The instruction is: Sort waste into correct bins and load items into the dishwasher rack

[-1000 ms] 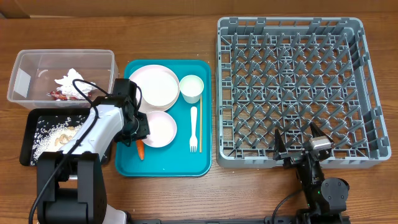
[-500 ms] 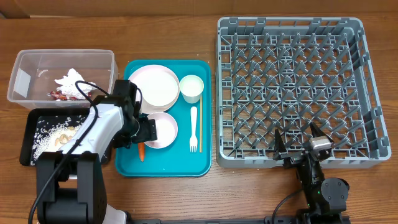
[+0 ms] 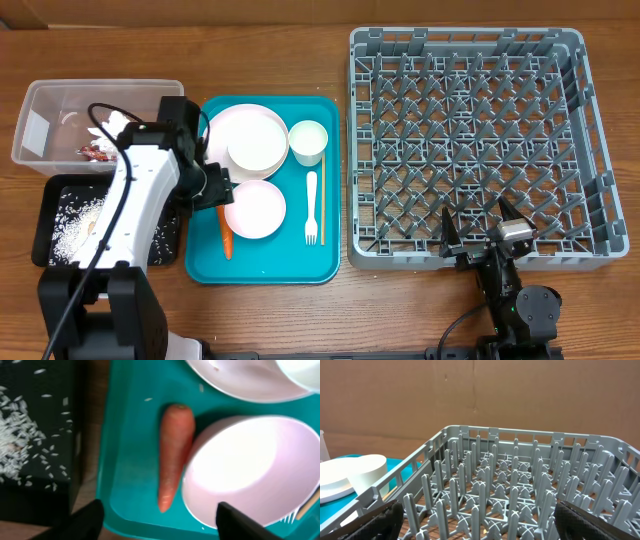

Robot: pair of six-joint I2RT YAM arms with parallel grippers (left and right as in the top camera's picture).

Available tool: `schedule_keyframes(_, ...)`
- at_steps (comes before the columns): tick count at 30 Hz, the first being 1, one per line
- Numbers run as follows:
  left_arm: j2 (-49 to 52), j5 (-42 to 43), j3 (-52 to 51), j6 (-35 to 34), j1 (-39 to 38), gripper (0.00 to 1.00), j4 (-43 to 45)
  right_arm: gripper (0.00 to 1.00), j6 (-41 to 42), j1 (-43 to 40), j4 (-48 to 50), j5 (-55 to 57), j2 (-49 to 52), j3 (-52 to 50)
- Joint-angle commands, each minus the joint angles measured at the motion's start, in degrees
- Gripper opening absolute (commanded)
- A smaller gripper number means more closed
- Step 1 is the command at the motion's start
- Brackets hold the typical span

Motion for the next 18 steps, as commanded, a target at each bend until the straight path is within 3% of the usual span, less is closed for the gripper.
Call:
schedule_keyframes(1,-1.11,0.39,1.14,-1.92,2.62,0.41,1.46,1.00,0.15,0.28,0.28,-0.07,-0.35,-0.59)
schedule_keyframes(3,-1.03,1.66,0.63,-1.60,2.84,0.13,2.45,1.00,0.13,0.28,0.28,-0.07,-0.35,-0.59)
schedule_keyframes(4,-0.94,1.70,0.17,-1.62,2.73,0.08,2.99,1.00,0.13,0.28,0.28,-0.07,-0.35,-0.59)
schedule_keyframes(18,0.68,4.02,-7.04,-2.08,-1.92,0.18,11.28,1.00,0.13,0.28,0.28,-0.07,-0.35,-0.59)
